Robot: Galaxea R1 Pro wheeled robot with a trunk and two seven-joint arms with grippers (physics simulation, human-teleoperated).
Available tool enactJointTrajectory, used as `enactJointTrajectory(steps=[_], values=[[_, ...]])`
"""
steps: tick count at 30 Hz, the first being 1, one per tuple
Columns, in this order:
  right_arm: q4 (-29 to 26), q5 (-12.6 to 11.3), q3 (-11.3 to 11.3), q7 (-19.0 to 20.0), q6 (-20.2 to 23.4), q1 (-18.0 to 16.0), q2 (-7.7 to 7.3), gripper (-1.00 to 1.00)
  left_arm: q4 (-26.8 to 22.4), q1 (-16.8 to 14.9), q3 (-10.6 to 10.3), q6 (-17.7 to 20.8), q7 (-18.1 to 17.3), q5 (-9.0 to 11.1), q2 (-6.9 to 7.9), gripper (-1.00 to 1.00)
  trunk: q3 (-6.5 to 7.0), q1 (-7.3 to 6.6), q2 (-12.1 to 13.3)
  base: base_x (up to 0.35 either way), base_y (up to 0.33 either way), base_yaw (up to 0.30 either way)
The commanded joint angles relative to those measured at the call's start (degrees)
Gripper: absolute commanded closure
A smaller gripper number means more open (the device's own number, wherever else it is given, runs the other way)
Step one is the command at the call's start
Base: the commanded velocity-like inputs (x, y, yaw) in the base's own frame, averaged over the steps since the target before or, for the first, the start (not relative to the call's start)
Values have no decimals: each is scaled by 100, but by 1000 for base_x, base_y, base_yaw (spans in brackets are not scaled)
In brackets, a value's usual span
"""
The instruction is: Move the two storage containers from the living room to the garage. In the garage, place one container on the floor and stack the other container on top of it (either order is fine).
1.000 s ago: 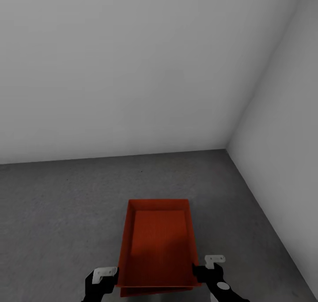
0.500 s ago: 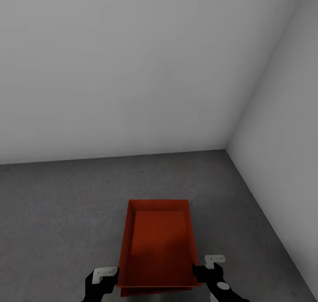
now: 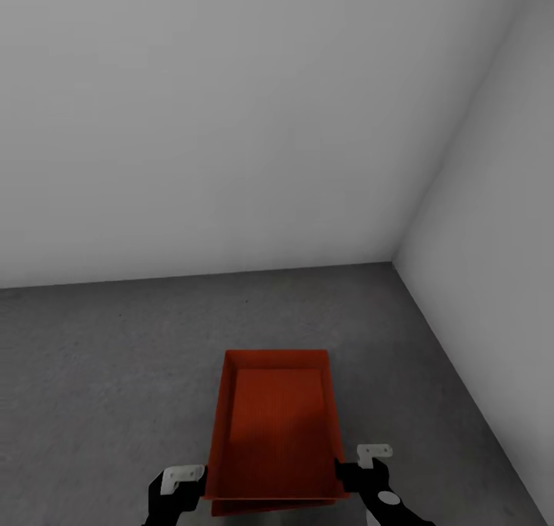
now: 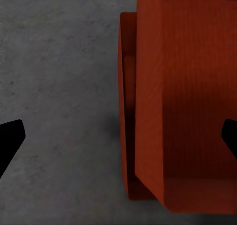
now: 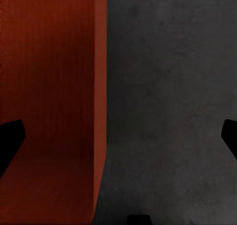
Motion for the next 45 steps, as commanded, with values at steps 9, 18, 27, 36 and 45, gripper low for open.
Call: enactJointTrajectory(steps=[9,18,27,36,45], values=[[6,5,18,-29,-19,-3,1,-100,5,-3,17,-17,-5,2,-3,-100,159,-198,360,0,0,0],[6,5,18,-29,-16,-5,1,-100,3,-3,18,-17,-5,2,-3,-100,320,-396,721,0,0,0],[6,5,18,-29,-20,-3,1,-100,6,-3,18,-17,-5,2,-3,-100,482,-594,1082,0,0,0],[6,5,18,-29,-23,-4,1,-100,7,-3,17,-15,-5,2,-3,-100,643,-791,1443,0,0,0],[6,5,18,-29,-24,-3,1,-100,12,-3,17,-14,-5,2,-3,-100,805,-989,1804,0,0,0]])
